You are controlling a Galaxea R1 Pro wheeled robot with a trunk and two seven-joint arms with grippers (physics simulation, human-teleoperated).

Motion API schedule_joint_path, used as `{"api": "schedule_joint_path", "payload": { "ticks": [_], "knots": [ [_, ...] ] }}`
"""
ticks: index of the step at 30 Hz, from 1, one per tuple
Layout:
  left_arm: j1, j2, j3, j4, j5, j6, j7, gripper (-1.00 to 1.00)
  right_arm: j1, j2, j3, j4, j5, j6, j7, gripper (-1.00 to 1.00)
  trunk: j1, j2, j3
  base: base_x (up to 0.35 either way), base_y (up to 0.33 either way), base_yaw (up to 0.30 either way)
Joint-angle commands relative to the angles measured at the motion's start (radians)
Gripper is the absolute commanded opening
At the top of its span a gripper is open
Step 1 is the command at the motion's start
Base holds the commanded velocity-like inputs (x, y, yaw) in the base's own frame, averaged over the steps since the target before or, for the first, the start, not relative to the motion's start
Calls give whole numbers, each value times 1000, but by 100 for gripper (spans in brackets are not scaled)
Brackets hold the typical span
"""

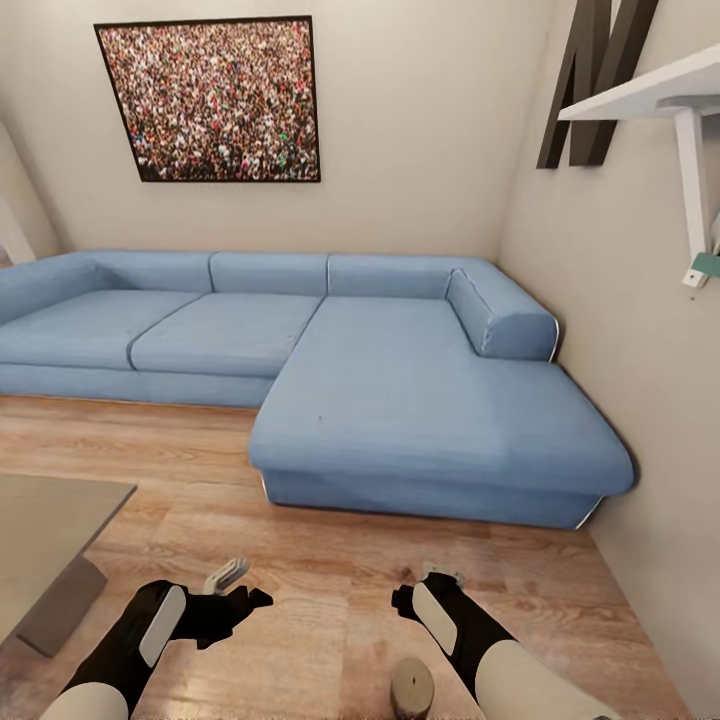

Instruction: Place each of the two pumpkins and all three candles from the living room inside a cabinet in the living room (use any cabinet), then make sure every cabinet is closed, and position the cauldron so it is next to a table in the living room.

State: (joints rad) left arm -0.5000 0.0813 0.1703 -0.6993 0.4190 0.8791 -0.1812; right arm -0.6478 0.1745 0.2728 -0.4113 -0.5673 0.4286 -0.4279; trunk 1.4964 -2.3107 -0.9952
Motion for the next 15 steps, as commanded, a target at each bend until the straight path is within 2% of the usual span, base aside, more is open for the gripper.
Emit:
{"api": "schedule_joint_path", "payload": {
  "ticks": [1,15],
  "knots": [
    [0,0,0,0,0,0,0,100,0,0,0,0,-1,1,0,100,4,-7,-3,0,0,0],
    [0,0,0,0,0,-2,0,100,0,0,3,0,-1,5,2,100,58,-105,-47,0,0,0]
  ]
}}
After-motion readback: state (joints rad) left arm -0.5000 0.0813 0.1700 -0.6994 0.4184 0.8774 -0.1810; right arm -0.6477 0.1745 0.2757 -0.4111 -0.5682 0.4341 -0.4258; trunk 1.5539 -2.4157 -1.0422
